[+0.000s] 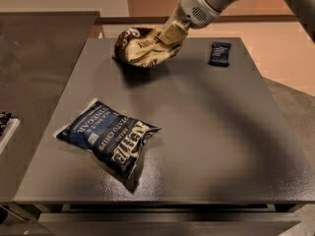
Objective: Pick brown chip bag
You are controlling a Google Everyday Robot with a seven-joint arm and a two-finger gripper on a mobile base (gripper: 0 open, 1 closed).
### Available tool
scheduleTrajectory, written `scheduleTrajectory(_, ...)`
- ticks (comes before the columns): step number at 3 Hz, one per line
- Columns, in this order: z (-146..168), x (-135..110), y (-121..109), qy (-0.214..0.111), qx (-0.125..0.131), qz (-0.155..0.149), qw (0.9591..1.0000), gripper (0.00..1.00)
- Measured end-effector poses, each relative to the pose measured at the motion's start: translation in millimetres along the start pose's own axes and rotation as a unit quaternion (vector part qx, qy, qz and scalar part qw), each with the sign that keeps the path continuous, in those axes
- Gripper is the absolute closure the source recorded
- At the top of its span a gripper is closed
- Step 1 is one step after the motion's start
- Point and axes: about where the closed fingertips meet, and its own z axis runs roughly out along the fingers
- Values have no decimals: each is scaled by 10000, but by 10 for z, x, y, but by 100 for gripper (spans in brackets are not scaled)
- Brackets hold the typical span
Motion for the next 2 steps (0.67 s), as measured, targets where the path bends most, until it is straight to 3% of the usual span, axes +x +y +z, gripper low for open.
scheduleTrajectory(2,-397,-384,38,-456,184,-574,9971,100)
